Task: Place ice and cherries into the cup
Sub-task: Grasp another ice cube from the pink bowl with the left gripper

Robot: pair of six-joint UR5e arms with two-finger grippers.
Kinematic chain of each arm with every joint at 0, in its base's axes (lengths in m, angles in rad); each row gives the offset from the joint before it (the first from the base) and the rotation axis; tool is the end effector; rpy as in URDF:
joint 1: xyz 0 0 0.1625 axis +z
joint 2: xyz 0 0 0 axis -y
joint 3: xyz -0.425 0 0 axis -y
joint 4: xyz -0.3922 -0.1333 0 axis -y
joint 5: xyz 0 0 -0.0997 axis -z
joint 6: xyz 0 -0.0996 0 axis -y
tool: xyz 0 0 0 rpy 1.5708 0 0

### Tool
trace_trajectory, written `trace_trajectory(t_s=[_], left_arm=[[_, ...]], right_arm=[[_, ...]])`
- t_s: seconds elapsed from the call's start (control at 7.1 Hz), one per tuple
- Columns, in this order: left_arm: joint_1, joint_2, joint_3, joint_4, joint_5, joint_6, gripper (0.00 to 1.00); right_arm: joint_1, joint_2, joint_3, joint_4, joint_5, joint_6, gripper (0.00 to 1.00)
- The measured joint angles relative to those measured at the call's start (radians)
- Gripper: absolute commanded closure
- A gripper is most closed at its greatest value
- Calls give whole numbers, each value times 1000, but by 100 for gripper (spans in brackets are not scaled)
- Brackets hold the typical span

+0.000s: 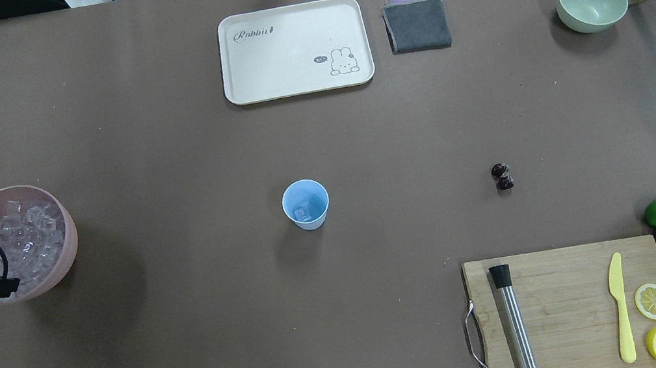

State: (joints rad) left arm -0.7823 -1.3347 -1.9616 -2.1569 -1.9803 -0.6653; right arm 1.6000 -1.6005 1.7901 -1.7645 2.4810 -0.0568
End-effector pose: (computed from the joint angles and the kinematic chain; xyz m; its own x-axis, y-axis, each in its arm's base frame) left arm 0.2343 -0.3648 0.5154 0.6819 0.3398 -0.6478 -0.1303 0.9278 0.3496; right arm 0.0684 -0.4702 0.5749 0.6139 -0.0356 0.7886 0.0057 0.9992 0.0407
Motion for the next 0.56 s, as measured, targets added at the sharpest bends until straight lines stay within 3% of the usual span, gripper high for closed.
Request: trace_trajectory(t_s=[0.56], left_arm=[[8, 7, 10, 0, -1, 4, 19]], right_arm=[[0, 3, 0, 0, -1, 0, 0]])
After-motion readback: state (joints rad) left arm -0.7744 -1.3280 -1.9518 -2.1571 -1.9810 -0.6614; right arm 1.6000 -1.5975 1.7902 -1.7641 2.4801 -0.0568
